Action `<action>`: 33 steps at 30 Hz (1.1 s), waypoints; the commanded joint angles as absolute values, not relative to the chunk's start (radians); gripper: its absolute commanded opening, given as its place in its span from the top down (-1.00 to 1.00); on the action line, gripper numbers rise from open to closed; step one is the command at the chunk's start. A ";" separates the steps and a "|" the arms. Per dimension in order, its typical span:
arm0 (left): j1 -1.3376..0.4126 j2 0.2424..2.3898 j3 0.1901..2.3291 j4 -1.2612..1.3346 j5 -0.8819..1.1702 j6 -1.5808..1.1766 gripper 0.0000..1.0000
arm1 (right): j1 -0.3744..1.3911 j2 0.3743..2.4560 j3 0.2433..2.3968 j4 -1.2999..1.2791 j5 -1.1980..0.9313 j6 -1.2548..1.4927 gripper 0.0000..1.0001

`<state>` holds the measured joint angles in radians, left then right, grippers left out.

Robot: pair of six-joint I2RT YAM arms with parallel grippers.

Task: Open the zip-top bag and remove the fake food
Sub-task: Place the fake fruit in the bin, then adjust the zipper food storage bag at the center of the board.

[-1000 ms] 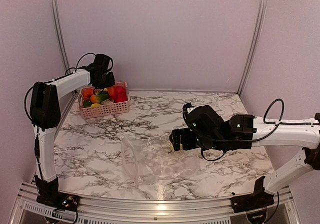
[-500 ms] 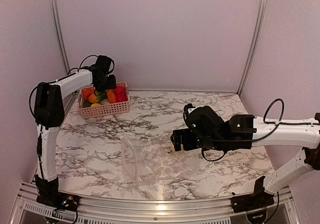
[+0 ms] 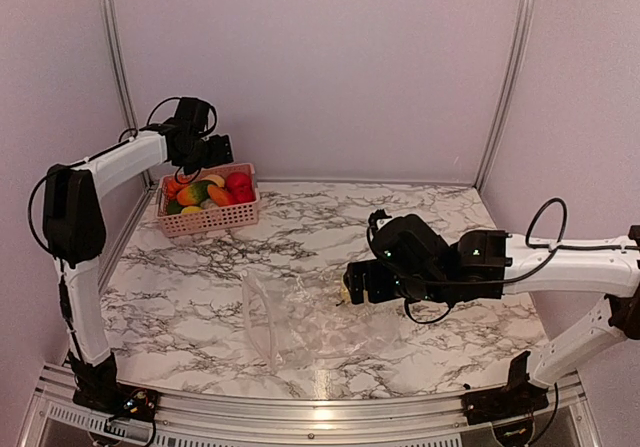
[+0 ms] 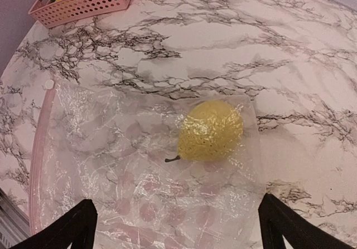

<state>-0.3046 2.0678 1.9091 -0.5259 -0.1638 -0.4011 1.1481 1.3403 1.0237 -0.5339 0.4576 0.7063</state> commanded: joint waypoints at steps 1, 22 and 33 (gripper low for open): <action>-0.307 1.904 1.702 -0.418 -0.055 -0.473 -0.74 | 1.139 1.319 1.018 -0.541 0.477 0.704 -0.97; -0.472 1.289 0.729 -0.031 0.214 -0.797 -0.73 | 1.020 1.317 0.976 -0.510 0.404 0.636 -0.97; -0.618 1.205 0.564 0.068 0.230 -0.940 0.04 | 1.019 1.333 0.976 -0.511 0.402 0.647 -0.97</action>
